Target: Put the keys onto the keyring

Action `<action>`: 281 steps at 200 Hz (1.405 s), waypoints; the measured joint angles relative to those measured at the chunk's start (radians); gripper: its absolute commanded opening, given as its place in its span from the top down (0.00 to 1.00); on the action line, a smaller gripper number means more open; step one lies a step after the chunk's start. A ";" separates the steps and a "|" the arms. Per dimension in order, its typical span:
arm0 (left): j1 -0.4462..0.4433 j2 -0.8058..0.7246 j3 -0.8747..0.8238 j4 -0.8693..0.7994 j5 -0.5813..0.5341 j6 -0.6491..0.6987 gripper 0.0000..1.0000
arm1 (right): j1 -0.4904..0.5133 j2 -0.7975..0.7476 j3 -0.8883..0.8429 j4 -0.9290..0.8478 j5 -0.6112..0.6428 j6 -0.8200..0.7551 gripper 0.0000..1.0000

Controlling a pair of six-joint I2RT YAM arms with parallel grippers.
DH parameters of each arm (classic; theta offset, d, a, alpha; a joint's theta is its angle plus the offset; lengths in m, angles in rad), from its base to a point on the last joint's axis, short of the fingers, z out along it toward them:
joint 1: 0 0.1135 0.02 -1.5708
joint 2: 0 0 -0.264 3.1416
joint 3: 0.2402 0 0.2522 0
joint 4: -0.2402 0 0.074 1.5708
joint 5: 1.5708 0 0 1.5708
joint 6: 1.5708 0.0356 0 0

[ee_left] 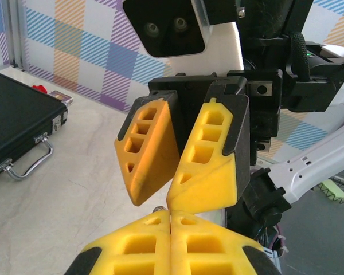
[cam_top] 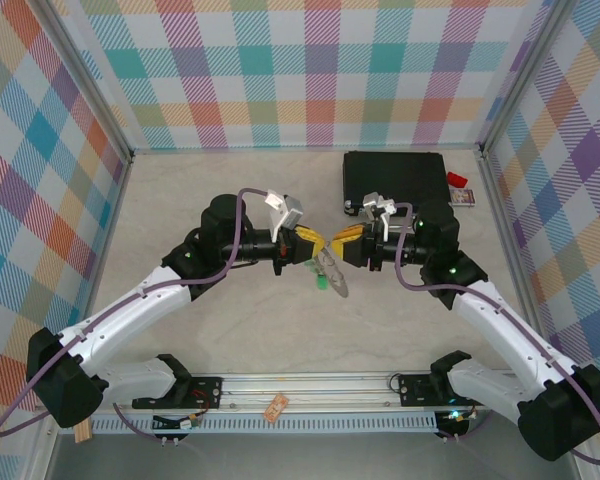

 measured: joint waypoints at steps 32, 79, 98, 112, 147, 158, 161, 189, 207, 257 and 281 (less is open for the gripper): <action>0.000 0.006 0.001 0.000 0.013 -0.005 1.00 | 0.000 0.000 -0.001 0.020 -0.017 0.000 0.73; 0.000 0.006 0.001 0.000 0.018 -0.019 1.00 | 0.000 0.014 -0.001 0.031 -0.039 0.000 0.71; 0.000 0.007 0.001 0.004 0.018 -0.023 1.00 | 0.000 0.023 -0.001 0.031 -0.049 0.000 0.71; 0.000 0.009 0.001 0.008 0.018 -0.023 1.00 | 0.000 0.028 -0.001 0.031 -0.056 0.000 0.71; 0.000 0.019 0.001 0.021 0.023 -0.026 1.00 | 0.000 0.034 -0.001 0.032 -0.074 0.001 0.73; 0.000 0.022 0.001 0.024 0.025 -0.028 1.00 | 0.000 0.034 -0.001 0.032 -0.079 0.001 0.74; 0.000 0.023 0.001 0.026 0.025 -0.029 1.00 | 0.000 0.034 -0.001 0.032 -0.080 0.001 0.74; 0.000 0.028 0.003 0.027 0.026 -0.031 1.00 | 0.000 0.039 -0.001 0.033 -0.091 0.006 0.85; 0.000 0.028 0.006 0.027 0.025 -0.034 1.00 | 0.000 0.045 -0.001 0.032 -0.100 0.005 0.95; 0.006 0.028 0.008 0.029 0.016 -0.038 0.84 | 0.000 0.035 -0.003 0.035 -0.089 0.003 1.00; 0.006 0.021 0.006 0.030 -0.016 -0.047 0.64 | 0.000 0.019 -0.015 0.039 -0.058 0.004 1.00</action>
